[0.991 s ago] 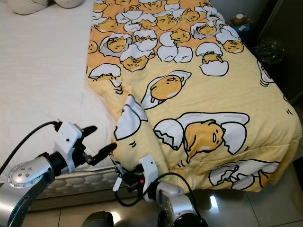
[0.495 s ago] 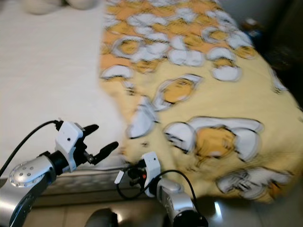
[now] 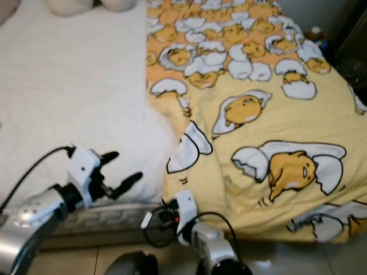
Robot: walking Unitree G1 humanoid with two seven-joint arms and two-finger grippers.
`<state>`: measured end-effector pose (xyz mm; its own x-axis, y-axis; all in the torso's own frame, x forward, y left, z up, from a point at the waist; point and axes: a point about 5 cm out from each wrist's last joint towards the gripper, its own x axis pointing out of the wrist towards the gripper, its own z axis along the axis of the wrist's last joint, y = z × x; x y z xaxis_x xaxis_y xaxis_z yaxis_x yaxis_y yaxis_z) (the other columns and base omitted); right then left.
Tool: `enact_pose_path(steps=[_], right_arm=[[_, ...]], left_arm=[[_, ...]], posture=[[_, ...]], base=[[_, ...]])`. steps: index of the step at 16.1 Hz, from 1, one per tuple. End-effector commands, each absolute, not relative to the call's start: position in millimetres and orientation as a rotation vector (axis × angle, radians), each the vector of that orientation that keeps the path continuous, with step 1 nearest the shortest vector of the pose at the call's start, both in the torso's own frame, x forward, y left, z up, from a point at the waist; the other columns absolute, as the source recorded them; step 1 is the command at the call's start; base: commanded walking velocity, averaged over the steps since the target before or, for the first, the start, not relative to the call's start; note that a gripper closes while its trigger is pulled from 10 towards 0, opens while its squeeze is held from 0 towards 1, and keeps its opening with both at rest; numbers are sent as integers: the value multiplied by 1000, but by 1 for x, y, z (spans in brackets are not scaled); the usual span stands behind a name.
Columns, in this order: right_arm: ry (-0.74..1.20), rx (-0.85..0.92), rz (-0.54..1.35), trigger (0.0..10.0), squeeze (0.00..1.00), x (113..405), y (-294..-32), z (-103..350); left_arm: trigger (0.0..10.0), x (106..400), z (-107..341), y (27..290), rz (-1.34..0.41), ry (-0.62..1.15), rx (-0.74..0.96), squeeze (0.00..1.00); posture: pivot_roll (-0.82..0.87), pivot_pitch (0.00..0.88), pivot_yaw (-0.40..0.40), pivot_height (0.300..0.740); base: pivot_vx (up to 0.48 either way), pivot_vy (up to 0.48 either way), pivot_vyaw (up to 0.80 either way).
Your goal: Clean up the room
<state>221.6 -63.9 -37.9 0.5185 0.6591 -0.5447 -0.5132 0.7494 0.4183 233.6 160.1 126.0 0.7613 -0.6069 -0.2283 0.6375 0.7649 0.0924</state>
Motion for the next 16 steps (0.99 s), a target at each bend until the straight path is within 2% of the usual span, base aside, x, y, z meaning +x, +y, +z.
enact_pose_path(steps=[1, 6, 8, 13, 16], right_arm=[[779, 179, 713, 0, 0, 214, -71, -46], [880, 82, 743, 0, 0, 190, -93, -67], [933, 99, 736, 0, 0, 180, -103, -74], [973, 96, 701, 0, 0, 174, -112, -80], [938, 141, 633, 0, 0, 184, -110, -76]], left_arm=[[10000, 232, 124, 158, -694, 196, 164, 0], [10000, 231, 124, 158, -700, 200, 165, 0], [10000, 230, 124, 158, -704, 202, 167, 0], [10000, 230, 124, 158, -709, 204, 170, 0], [10000, 230, 124, 158, -715, 202, 171, 0]], posture=[[178, 128, 41, 740], [179, 131, 43, 740], [180, 131, 44, 740], [184, 133, 47, 740], [185, 132, 46, 740]], base=[[0, 0, 0], [0, 0, 0], [0, 0, 0], [0, 0, 0], [0, 480, 0]])
